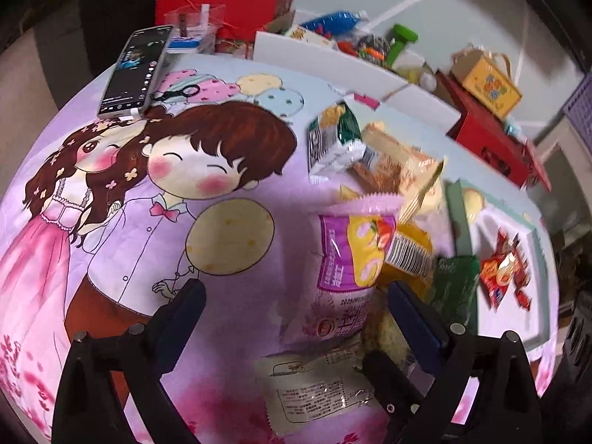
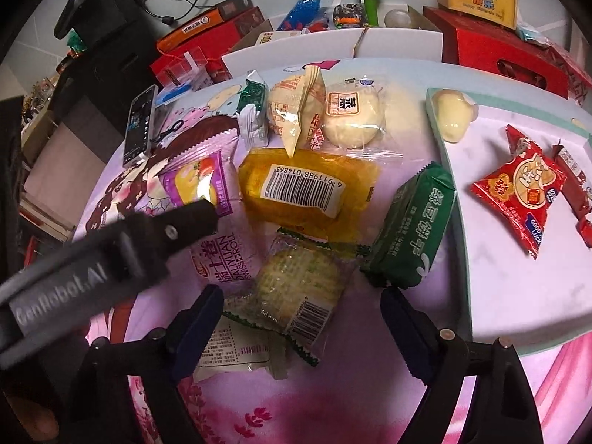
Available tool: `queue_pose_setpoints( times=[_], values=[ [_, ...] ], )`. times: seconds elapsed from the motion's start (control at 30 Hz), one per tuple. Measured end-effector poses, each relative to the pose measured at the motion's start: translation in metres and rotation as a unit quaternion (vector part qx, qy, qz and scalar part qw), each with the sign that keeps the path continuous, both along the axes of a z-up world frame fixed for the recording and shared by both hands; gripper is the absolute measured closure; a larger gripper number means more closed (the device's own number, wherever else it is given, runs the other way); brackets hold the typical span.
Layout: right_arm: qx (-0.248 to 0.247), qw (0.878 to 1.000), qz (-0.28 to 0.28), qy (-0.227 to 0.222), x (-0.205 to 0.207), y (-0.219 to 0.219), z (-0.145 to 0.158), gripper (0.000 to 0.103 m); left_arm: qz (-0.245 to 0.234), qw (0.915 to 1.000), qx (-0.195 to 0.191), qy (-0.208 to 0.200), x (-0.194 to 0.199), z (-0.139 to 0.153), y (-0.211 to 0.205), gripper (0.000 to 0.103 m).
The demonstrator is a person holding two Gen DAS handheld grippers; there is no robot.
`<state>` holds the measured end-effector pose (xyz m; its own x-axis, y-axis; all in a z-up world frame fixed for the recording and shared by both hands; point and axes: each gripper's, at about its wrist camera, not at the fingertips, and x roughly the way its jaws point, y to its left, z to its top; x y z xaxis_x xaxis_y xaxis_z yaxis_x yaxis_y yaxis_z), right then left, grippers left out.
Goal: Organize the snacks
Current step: 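Reach left tool toward purple snack bag while right tool reaches green packet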
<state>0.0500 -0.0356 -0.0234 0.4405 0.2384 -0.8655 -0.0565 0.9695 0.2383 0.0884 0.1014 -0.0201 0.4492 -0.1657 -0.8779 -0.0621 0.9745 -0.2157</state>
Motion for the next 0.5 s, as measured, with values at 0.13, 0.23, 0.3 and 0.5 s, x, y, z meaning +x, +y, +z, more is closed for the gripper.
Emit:
queue_pose_setpoints(
  times=[0.13,0.23,0.3,0.5],
  values=[
    [-0.001,1.000,0.000,0.005,0.005,0.004,-0.006,0.016,-0.010,0.9998,0.009,0.015,0.003,-0.005,-0.007,0.004],
    [-0.005,1.000,0.000,0.006,0.006,0.004,-0.009,0.016,-0.007,0.9998,0.006,0.019,0.007,-0.008,-0.007,0.004],
    [-0.008,1.000,-0.001,0.006,0.006,0.003,-0.009,0.017,-0.006,0.9997,0.010,0.021,0.010,-0.010,-0.009,0.004],
    [-0.013,1.000,-0.010,0.005,0.004,-0.009,-0.008,0.024,-0.008,0.9994,0.004,0.032,0.014,-0.018,-0.013,0.005]
  ],
)
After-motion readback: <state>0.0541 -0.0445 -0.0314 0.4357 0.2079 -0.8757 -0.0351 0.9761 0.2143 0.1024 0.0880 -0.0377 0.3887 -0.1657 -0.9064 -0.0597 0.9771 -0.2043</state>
